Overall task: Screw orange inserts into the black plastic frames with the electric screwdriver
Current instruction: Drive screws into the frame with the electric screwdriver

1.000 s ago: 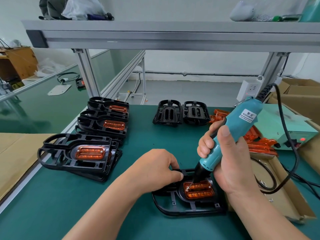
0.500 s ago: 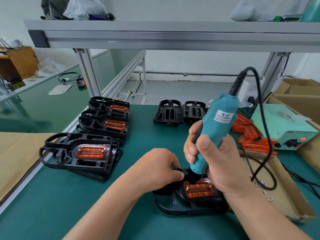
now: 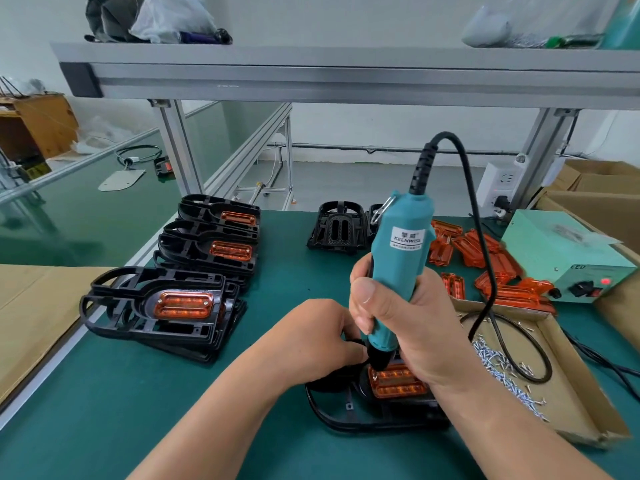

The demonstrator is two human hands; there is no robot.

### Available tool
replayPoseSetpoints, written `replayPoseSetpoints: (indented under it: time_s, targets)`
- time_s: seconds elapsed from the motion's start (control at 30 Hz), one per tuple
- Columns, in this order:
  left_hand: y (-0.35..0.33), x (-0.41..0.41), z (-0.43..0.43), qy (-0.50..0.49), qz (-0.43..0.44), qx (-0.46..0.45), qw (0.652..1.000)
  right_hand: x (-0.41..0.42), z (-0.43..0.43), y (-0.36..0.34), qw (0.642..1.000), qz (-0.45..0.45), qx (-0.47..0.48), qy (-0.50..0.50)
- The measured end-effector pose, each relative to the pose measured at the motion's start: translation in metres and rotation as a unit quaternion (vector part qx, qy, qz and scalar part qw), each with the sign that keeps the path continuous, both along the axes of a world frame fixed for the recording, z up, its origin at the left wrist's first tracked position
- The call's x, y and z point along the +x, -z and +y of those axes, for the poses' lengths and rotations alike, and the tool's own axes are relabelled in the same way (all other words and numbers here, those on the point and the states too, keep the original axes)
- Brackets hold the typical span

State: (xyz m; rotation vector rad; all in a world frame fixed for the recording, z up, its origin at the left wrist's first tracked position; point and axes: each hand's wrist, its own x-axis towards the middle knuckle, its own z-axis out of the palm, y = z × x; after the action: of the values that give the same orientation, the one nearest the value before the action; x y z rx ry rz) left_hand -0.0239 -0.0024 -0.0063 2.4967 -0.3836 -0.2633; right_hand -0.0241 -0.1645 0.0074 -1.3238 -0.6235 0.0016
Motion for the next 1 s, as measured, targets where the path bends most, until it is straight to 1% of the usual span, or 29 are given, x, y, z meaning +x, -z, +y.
replayPoseSetpoints:
  time_s: [0.3, 0.5, 0.73, 1.0]
  targets:
    - [-0.0029, 0.0015, -0.0017, 0.001, 0.011, 0.007, 1.0, 0.0064, -0.0045, 0.0015, 1.0, 0.011, -0.008, 0.011]
    - [-0.001, 0.0021, -0.0012, 0.001, 0.01, 0.008, 1.0, 0.006, -0.0042, 0.0058, 1.0, -0.002, -0.007, 0.008]
    - [0.0031, 0.0047, -0.0014, -0.016, 0.01, 0.02, 1.0, 0.0067, -0.0043, 0.0074, 1.0, 0.008, 0.008, 0.001]
    - [0.0022, 0.0035, -0.0008, -0.009, 0.011, 0.022, 1.0, 0.0071, -0.0039, 0.0073, 1.0, 0.019, 0.016, -0.008]
